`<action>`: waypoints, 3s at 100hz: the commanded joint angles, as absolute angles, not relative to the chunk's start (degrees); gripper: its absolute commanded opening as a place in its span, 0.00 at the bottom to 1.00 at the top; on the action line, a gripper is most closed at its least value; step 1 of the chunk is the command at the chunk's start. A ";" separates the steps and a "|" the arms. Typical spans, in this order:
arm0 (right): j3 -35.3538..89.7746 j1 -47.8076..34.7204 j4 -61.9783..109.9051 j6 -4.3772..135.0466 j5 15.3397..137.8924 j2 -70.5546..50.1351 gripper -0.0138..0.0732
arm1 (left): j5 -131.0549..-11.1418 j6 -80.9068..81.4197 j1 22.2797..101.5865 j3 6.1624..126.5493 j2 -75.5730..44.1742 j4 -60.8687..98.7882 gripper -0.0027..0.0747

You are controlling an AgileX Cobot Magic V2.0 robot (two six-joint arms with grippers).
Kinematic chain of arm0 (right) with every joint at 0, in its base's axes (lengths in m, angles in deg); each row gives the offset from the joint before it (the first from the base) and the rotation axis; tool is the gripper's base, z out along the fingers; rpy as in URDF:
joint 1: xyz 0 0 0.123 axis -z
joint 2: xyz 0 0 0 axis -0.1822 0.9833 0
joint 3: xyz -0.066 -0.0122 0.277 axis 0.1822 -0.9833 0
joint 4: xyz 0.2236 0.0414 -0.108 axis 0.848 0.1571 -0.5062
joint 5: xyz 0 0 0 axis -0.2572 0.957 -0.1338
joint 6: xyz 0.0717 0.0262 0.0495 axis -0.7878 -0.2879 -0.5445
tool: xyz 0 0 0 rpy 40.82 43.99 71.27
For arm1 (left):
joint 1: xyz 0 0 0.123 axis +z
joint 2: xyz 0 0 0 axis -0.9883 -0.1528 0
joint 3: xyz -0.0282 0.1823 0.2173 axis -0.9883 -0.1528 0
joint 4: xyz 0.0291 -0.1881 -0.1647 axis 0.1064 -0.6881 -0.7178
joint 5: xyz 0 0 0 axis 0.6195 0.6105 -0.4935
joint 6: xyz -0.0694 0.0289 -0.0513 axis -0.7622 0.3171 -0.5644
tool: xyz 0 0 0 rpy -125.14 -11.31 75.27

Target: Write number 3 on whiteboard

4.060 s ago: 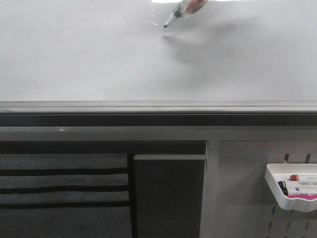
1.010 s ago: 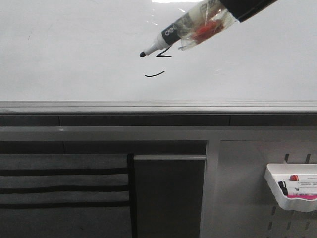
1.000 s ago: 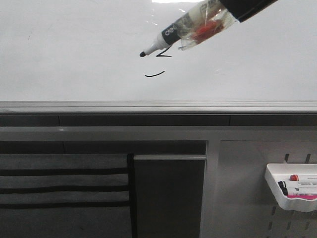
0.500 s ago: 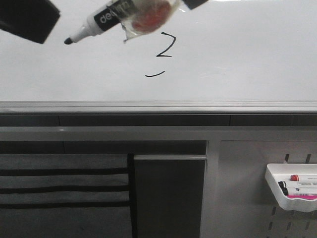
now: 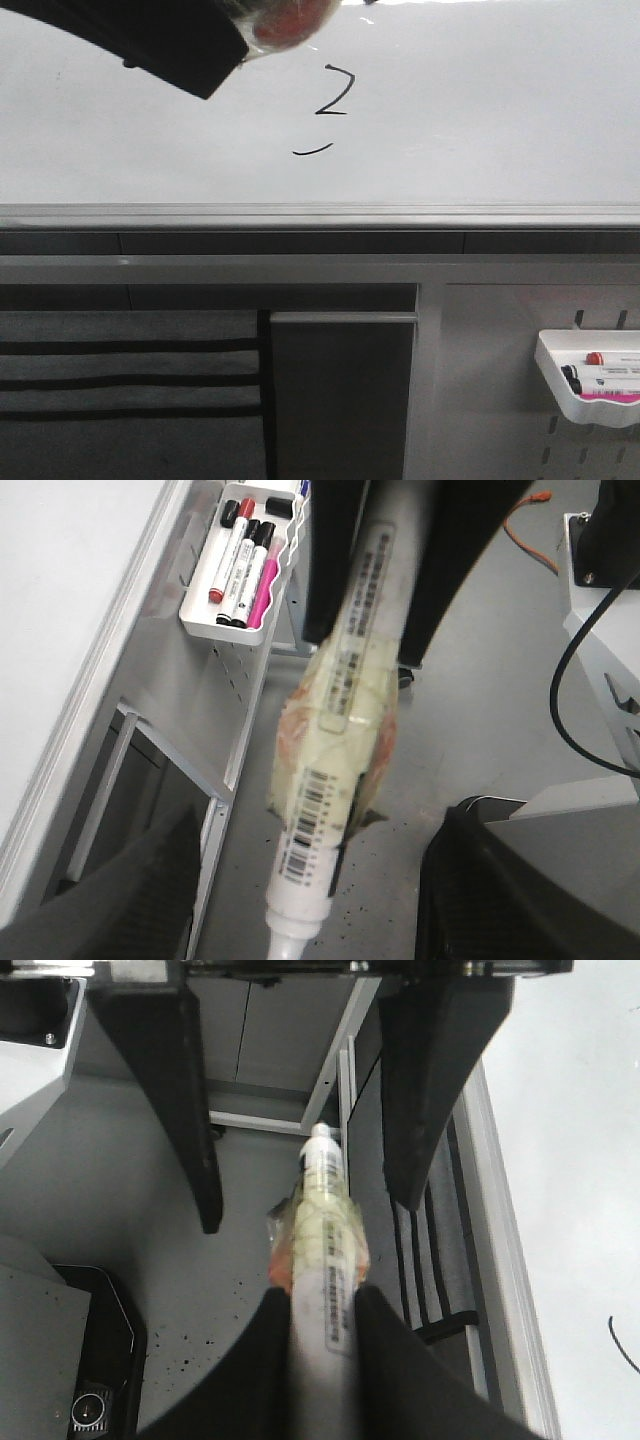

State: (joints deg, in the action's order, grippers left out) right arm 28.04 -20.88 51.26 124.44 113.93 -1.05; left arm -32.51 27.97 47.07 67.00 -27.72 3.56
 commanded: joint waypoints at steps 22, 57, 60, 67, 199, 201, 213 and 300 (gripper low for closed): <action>29.43 -20.88 53.99 125.00 111.94 -2.69 0.21 | -34.45 28.11 46.60 69.06 -26.68 3.54 0.22; 29.43 -20.88 55.12 124.88 113.16 -1.86 0.22 | -34.54 28.11 46.60 69.06 -26.68 2.59 0.13; 29.43 -20.88 55.12 124.88 113.16 -1.58 0.23 | -34.54 28.11 46.60 69.06 -26.68 2.59 0.13; 29.43 -20.77 55.12 124.64 113.16 -1.06 0.31 | -34.66 28.11 46.60 69.06 -26.68 2.59 0.13; 29.43 3.38 50.94 105.83 112.49 -15.74 0.64 | -90.19 19.26 64.94 51.78 -36.45 -9.16 0.11; 29.43 3.38 50.94 105.83 112.49 -15.74 0.64 | -90.19 19.26 64.94 51.78 -37.06 -9.16 0.11; 29.43 3.38 50.94 105.83 112.72 -15.74 0.64 | -90.19 19.26 64.94 51.78 -39.51 -9.16 0.11; 29.43 3.38 24.66 61.73 112.50 -19.20 0.64 | -69.00 13.91 66.15 51.89 -19.31 0.49 0.56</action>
